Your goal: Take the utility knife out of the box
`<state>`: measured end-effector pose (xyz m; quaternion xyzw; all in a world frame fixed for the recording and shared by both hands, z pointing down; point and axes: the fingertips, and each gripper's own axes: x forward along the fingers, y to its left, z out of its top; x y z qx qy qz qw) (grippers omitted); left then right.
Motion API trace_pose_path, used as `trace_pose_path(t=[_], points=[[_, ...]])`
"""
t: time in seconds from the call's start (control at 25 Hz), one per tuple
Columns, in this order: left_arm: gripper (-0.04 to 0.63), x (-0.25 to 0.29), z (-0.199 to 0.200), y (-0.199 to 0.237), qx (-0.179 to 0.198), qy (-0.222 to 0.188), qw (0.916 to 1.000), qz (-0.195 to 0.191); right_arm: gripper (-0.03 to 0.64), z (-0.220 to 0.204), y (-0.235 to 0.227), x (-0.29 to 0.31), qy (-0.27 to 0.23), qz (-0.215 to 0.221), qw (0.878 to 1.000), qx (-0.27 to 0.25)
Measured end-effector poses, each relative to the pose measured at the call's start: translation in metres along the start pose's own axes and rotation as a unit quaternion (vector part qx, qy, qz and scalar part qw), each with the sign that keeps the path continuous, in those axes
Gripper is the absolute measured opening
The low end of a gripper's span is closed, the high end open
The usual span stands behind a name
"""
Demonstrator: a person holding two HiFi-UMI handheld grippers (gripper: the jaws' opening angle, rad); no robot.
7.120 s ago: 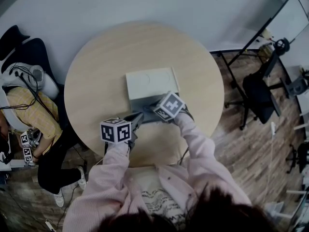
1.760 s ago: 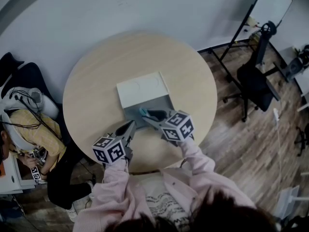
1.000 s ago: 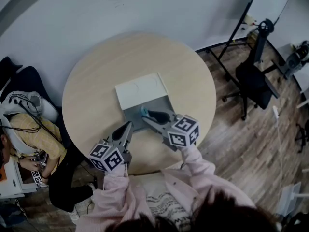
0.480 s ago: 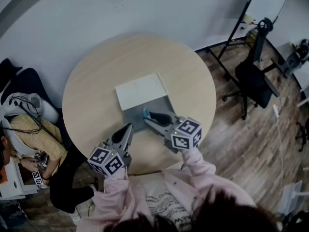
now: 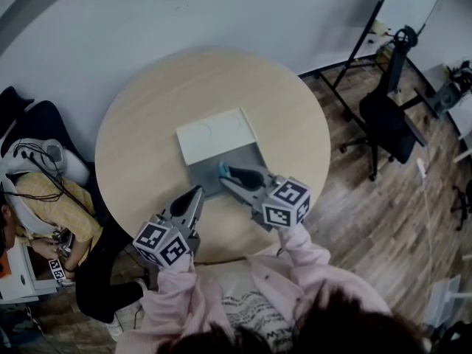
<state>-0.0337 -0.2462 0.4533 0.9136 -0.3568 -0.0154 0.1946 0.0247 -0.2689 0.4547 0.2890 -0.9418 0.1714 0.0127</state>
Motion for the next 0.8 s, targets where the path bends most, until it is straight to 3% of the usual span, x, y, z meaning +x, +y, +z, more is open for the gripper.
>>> trace_pose_path(t=[0.8], points=[[0.009,-0.0029,0.0032,-0.0033,0.005,-0.005,1.0,-0.006,0.14,0.0032,0.0068,-0.0003,-0.003,0.003,1.0,-0.01]])
